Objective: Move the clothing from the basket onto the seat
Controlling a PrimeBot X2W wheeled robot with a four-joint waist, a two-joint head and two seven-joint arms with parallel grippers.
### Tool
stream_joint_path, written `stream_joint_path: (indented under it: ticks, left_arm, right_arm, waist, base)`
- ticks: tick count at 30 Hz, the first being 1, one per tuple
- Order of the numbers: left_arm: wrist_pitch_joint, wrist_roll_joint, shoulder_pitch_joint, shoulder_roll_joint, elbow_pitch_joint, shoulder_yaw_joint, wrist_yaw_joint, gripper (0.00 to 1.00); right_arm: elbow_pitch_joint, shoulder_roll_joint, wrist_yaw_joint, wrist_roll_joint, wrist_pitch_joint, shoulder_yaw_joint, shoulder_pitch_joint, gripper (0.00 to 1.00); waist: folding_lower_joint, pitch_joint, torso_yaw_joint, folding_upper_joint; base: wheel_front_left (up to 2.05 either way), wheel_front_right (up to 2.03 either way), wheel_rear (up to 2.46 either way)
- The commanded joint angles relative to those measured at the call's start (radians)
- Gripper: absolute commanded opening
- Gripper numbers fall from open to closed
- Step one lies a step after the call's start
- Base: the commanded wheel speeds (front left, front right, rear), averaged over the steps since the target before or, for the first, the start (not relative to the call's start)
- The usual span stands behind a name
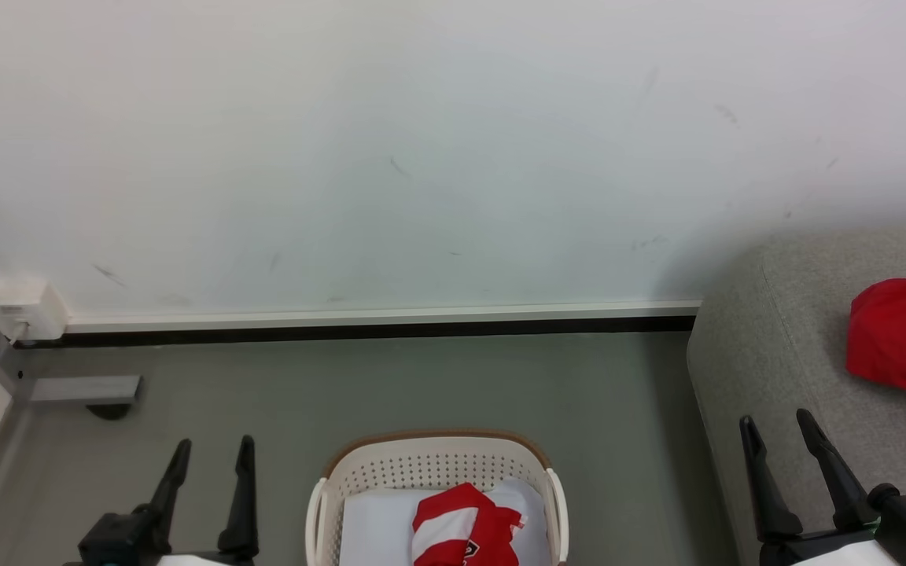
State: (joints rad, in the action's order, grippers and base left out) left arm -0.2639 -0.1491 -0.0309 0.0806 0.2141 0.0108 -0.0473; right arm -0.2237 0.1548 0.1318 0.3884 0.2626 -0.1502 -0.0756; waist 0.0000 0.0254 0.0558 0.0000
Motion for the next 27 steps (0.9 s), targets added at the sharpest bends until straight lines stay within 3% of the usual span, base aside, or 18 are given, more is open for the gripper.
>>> stream_joint_path:
  ticks: [1, 17, 27]
  left_arm:
    - [-0.001, 0.007, -0.001, 0.001, 0.002, 0.007, -0.002, 1.0]
    - [-0.001, 0.039, -0.009, -0.023, 0.013, 0.049, -0.032, 1.0]
    - [-0.001, 0.04, -0.032, -0.027, 0.016, 0.055, -0.037, 1.0]
  right_arm:
    - [-0.004, -0.001, -0.002, -0.003, 0.003, 0.0, -0.004, 1.0]
    - [-0.021, 0.006, -0.002, 0.014, 0.003, -0.025, -0.027, 1.0]
    - [-0.013, 0.028, -0.002, 0.011, 0.003, -0.025, -0.084, 1.0]
  waist:
    - [0.0, 0.0, 0.0, 0.0]
    - [0.0, 0.001, 0.021, 0.0]
    - [0.0, -0.047, 0.068, 0.0]
  base:
    - [0.0, 0.0, 0.0]
    - [0.0, 0.0, 0.0]
    - [0.0, 0.0, 0.0]
